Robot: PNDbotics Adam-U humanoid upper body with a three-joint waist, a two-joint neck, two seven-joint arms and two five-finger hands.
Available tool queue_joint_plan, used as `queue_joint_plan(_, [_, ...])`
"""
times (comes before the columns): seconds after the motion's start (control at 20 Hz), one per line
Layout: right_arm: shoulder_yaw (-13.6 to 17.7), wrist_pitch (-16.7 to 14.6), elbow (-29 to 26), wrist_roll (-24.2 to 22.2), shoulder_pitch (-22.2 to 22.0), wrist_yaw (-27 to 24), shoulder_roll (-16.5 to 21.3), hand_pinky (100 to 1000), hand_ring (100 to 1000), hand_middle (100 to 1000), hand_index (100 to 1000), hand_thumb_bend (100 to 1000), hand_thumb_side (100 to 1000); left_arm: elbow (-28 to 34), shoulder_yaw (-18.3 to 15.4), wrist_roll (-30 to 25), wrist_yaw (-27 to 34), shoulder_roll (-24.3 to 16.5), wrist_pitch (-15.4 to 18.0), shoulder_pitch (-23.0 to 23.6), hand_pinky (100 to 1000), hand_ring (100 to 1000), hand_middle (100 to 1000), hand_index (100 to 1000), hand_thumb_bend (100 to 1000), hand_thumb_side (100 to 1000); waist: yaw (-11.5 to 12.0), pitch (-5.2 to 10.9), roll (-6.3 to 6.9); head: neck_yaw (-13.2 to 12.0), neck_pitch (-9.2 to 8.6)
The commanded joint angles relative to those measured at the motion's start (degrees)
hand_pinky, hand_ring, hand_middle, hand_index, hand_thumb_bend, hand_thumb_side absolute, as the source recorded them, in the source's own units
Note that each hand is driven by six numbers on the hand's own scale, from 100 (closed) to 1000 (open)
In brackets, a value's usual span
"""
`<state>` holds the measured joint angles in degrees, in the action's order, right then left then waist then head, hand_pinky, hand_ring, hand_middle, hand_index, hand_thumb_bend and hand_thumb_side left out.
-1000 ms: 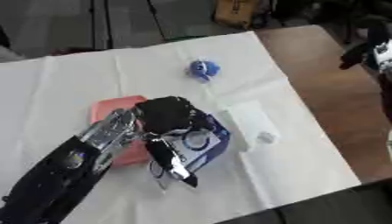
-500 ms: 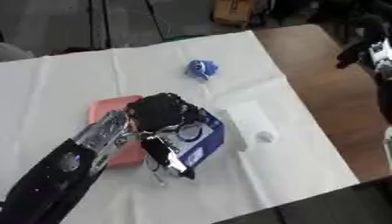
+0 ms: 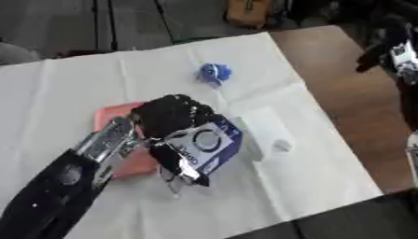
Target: Pick up objects on the table and place them in the box.
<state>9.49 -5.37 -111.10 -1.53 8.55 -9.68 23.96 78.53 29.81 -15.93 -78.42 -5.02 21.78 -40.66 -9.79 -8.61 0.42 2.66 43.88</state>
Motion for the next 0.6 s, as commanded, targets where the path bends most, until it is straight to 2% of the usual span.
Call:
queue_joint_plan(0.05, [0.4, 0.0, -0.7, 0.2, 0.5, 0.1, 1.4, 458, 500, 744, 925, 264, 636, 2.1, 0.0, 0.3, -1.2, -0.8, 0.1, -0.7, 746, 770, 828, 982, 886, 1000, 0.0, 0.59, -0.39, 0.1, 0.24])
queue_joint_plan(0.3, [0.4, 0.0, -0.7, 0.2, 0.5, 0.1, 1.4, 458, 499, 744, 924, 263, 636, 1.1, 0.2, -2.4, -3.2, -0.7, 1.1, -0.7, 747, 773, 824, 987, 891, 1000, 0.0, 0.61, -0.39, 0.2, 0.24])
queue_joint_plan(0.6, [0.4, 0.0, -0.6, 0.2, 0.5, 0.1, 1.4, 458, 499, 743, 924, 264, 636, 0.4, -0.2, -4.4, -6.3, -0.6, 1.1, -0.6, 744, 761, 809, 996, 833, 1000, 0.0, 0.61, -0.37, 0.3, 0.24])
